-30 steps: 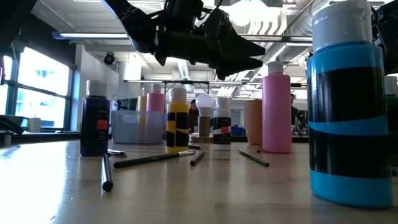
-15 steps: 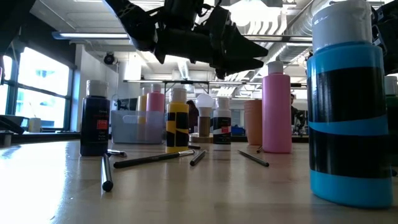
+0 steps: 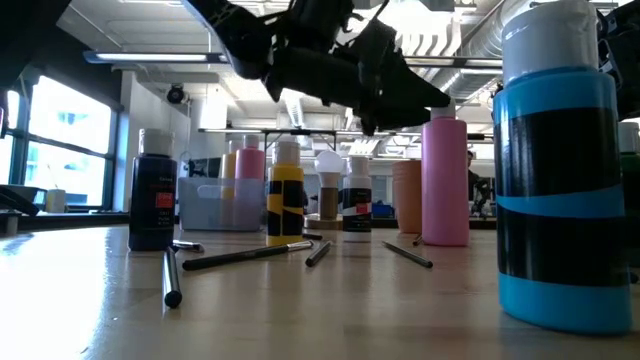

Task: Pick & Place Paint Supplies
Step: Put the large pink paint bottle into the gray bin

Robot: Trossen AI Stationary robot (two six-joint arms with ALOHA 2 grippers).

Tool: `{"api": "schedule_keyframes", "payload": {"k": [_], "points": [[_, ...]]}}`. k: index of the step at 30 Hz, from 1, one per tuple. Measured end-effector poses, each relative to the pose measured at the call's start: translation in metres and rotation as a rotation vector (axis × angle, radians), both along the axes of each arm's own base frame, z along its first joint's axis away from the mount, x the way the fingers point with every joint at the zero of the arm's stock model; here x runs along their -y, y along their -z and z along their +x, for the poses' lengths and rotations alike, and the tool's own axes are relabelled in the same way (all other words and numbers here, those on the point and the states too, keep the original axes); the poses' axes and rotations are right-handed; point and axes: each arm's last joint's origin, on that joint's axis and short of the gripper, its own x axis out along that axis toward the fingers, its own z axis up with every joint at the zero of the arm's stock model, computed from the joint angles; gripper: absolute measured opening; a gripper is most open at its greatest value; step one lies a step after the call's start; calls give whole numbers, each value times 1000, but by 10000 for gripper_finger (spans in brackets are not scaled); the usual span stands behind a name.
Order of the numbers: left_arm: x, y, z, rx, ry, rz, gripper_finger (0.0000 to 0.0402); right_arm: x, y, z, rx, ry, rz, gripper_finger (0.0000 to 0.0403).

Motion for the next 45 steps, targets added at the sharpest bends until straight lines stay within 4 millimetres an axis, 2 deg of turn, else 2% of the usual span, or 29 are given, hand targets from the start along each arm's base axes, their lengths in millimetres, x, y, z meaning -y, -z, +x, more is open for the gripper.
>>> {"api": "schedule_keyframes", "payload": {"k": [8, 17, 26, 45], "points": [[1, -8, 3, 4, 45, 7, 239, 0, 0, 0, -3, 0, -3, 4], [1, -7, 2, -4, 36, 9, 239, 0, 0, 0, -4, 2, -4, 4], [0, 7, 8, 1, 41, -9, 239, 0, 0, 0, -4, 3, -4, 4], [0, 14, 11, 4, 40, -17, 239, 0, 0, 0, -5, 3, -4, 4]]}}
